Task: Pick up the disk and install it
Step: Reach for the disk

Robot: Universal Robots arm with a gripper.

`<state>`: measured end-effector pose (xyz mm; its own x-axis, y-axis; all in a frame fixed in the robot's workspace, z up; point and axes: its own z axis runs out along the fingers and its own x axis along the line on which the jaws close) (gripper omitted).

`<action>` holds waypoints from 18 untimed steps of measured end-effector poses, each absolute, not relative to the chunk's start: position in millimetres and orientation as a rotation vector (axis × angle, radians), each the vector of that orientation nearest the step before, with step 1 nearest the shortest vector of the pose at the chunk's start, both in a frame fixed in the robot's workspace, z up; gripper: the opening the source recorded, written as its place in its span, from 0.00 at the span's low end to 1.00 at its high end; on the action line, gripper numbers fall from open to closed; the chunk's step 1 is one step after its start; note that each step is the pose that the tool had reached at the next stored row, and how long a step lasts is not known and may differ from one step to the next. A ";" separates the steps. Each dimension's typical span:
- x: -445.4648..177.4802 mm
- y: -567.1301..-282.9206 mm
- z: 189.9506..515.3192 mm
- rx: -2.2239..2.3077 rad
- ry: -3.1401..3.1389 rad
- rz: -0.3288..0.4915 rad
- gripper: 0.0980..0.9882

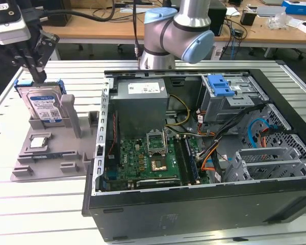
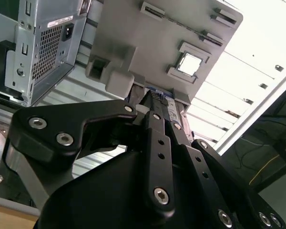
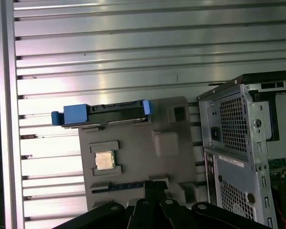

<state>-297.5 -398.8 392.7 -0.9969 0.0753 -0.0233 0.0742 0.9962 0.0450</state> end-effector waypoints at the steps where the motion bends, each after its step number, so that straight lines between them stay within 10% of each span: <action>1: -299.8 -398.8 392.7 0.117 3.114 0.069 0.01; 18: -329.8 -398.8 392.3 0.117 3.114 0.069 0.01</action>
